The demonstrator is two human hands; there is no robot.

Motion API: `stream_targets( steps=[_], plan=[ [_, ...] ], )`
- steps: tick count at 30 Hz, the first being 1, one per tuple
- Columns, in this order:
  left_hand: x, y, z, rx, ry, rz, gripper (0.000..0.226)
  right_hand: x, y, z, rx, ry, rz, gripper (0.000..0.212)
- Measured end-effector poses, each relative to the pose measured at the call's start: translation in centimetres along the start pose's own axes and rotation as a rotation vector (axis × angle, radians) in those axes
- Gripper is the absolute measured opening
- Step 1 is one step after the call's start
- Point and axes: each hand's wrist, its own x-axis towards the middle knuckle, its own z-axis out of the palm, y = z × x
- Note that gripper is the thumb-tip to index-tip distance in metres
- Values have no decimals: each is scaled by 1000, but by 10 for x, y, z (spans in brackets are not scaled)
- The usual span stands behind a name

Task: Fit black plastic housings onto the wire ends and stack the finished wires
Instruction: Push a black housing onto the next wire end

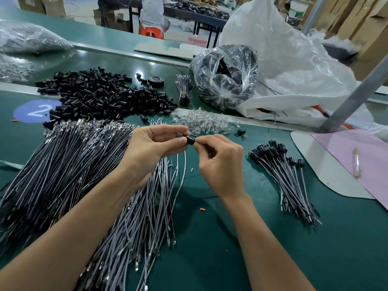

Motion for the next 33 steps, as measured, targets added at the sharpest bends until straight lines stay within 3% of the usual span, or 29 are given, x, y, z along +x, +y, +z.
stream_targets(
  steps=[3,8,13,20,33],
  plan=[
    [0,2,0,-26,11,28,25,1,0,1,41,32,43,7],
    [1,0,-3,-27,9,28,28,3,-2,3,109,-75,90,31],
    [0,-2,-2,32,-4,-15,22,4,-2,3,73,-20,51,14],
    [0,-3,1,218,52,113,5,2,-4,2,-7,29,45,14],
    [3,-9,4,306,114,167,11,1,-3,5,18,-23,100,11]
  ],
)
